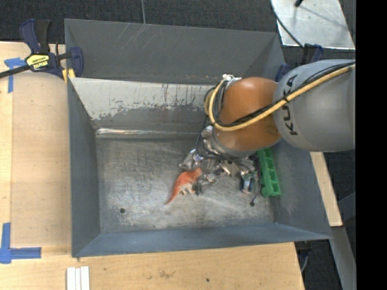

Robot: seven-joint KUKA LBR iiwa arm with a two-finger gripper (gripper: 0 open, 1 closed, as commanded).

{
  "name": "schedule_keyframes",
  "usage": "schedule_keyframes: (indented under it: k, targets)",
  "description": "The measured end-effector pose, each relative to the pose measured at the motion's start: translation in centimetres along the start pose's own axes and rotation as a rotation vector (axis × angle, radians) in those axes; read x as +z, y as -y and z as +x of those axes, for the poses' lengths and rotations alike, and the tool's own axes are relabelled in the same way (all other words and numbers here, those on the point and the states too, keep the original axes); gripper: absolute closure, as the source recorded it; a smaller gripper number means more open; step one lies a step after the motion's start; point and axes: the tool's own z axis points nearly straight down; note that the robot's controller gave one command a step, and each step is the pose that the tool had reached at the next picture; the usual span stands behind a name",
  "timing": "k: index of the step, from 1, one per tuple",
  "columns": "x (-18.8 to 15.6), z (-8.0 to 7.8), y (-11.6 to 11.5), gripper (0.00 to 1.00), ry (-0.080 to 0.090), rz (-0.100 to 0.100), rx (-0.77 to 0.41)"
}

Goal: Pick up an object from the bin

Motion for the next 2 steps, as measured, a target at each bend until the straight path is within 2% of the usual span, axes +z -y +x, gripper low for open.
schedule_keyframes:
  k: [1,2]
  targets:
    - [-0.2,0.1,0.0,1.0,-0.005,-0.002,0.001]
    - [-1.3,0.4,-0.2,1.0,-0.02,-0.006,0.001]
